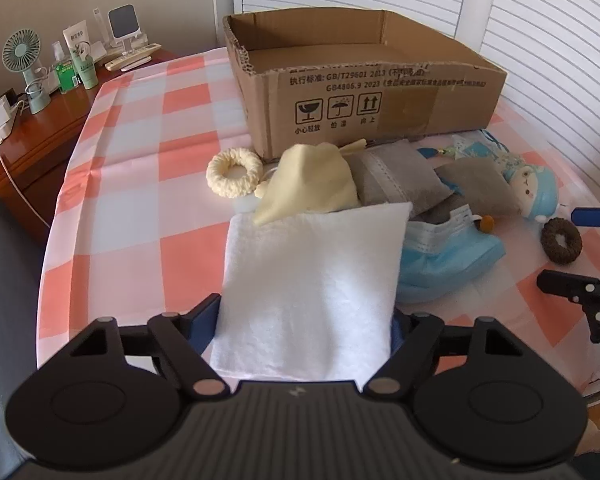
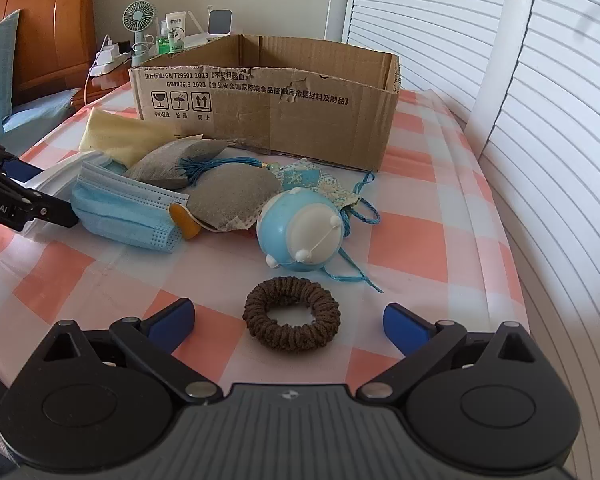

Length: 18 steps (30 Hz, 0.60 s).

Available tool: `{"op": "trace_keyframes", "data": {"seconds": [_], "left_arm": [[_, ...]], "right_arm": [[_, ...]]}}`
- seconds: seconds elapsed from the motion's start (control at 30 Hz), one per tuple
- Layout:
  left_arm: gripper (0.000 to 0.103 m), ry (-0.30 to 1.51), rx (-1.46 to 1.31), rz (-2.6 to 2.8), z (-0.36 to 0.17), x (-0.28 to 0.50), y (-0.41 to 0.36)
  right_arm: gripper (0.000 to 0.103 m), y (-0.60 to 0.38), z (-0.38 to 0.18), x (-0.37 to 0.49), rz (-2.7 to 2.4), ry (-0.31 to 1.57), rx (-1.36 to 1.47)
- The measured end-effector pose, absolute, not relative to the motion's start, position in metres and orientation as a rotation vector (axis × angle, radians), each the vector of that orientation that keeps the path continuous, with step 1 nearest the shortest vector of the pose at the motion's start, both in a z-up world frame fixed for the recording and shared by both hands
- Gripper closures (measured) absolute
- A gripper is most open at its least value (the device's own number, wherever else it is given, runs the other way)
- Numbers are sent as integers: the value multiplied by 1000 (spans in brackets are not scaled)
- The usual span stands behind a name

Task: Organize soft objects
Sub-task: 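Reach the left tool to the white towel and grasp it while the right tool grasps the brown ring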

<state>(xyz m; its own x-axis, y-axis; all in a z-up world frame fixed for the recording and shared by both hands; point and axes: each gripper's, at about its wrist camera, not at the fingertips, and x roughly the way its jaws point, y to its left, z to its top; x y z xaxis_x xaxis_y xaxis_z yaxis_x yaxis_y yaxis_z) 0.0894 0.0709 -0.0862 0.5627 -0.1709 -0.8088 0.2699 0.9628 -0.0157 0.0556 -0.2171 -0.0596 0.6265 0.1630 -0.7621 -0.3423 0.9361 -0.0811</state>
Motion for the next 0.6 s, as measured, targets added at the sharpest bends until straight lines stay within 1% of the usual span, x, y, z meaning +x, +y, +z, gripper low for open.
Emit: {"op": "trace_keyframes", "data": {"seconds": [0.1, 0.17, 0.2, 0.27, 0.3, 0.37, 0.43, 0.47, 0.6], "left_arm": [[34, 936, 113, -264, -85, 85, 72], [39, 939, 113, -267, -84, 83, 73], [42, 941, 112, -270, -83, 82, 73], [43, 944, 111, -276, -82, 80, 74], [43, 945, 112, -279, -82, 79, 74], [43, 943, 118, -285, -82, 80, 75], [43, 938, 113, -276, -83, 82, 78], [42, 935, 109, -280, -83, 84, 79], [42, 931, 109, -295, -83, 88, 79]], "right_arm": [[3, -217, -60, 54, 297, 836, -234], [13, -220, -60, 52, 302, 831, -226], [15, -221, -59, 52, 302, 826, -220], [27, -222, -57, 51, 288, 819, -223], [30, -223, -56, 51, 283, 817, -223], [42, -222, -54, 50, 276, 812, -238], [50, -220, -53, 48, 276, 805, -258], [51, -219, -53, 48, 273, 803, -263], [54, -216, -52, 47, 267, 799, -280]]}}
